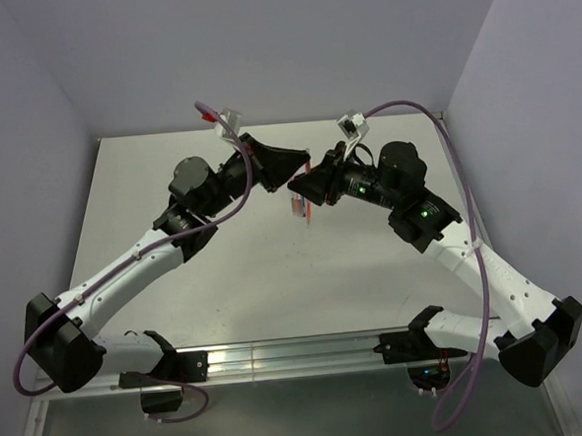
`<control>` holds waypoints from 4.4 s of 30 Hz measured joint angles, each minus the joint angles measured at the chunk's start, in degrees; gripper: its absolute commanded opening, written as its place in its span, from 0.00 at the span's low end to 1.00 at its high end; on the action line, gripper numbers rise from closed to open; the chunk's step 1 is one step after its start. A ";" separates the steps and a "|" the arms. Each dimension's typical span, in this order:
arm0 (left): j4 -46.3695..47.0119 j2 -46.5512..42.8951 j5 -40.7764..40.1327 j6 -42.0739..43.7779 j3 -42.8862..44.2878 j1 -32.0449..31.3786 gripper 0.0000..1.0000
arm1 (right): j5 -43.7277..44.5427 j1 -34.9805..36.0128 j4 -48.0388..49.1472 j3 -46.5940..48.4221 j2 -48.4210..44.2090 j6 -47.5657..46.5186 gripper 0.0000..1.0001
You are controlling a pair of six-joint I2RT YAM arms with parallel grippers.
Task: Insert the pens into the pen caps
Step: Place the pen at the center of the board, then pick up the pen from the center of the board.
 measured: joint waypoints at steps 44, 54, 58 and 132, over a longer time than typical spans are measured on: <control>-37.53 55.84 -10.16 4.50 37.83 15.85 0.00 | 14.62 0.02 -17.31 -4.79 -9.05 -4.44 0.47; -36.46 60.50 -8.37 1.38 39.80 16.17 0.00 | 14.80 0.02 -17.70 -4.79 -9.05 -4.44 0.47; -36.09 61.64 -7.34 0.96 40.92 16.22 0.06 | 14.84 0.02 -17.73 -4.79 -9.05 -4.44 0.47; -56.81 63.12 -42.66 2.58 49.92 31.21 0.42 | 14.14 0.02 -18.08 -5.49 -9.25 -4.48 0.47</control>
